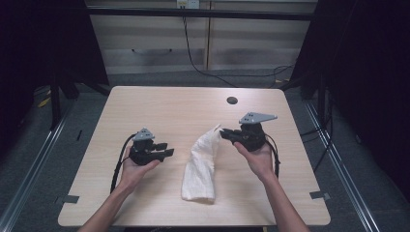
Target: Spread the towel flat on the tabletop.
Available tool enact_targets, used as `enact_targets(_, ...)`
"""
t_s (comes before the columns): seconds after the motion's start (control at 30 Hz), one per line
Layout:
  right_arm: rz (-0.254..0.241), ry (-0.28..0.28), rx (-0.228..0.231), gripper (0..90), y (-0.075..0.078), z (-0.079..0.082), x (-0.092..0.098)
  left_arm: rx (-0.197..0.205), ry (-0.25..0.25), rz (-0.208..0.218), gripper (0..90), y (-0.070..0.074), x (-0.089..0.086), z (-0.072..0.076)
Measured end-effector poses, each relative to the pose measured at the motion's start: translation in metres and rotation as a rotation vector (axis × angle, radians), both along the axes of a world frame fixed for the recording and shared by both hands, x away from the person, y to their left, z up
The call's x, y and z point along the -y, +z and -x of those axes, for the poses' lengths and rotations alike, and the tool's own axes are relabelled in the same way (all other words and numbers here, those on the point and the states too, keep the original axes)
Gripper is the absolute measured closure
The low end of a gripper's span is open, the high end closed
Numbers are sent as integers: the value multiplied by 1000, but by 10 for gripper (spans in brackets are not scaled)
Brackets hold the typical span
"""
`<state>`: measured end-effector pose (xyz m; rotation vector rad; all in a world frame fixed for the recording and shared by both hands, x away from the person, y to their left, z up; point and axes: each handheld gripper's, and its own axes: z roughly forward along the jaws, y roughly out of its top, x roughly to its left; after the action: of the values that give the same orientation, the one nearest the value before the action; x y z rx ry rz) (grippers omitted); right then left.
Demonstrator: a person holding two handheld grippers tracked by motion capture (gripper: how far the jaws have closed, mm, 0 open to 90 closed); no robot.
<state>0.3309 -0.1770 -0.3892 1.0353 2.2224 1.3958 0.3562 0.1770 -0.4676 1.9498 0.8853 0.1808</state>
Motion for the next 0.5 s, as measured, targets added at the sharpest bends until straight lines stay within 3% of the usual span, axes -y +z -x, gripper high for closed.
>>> enact_targets(0.13, -4, 24, 54, 858, 35, -4, -12, 21, 10, 33, 511, 11, -8, -1)
enact_targets(0.27, 3, 49, 91, 858, 57, -8, -26, 30, 22, 58, 490, 16, -14, 0)
enact_targets(0.4, -14, 86, 102, 858, 66, -11, -41, 31, 31, 66, 477, 17, -17, -1)
enact_targets(0.5, -12, 133, 88, 858, 57, -10, -59, 34, 46, 75, 477, 19, -23, -1)
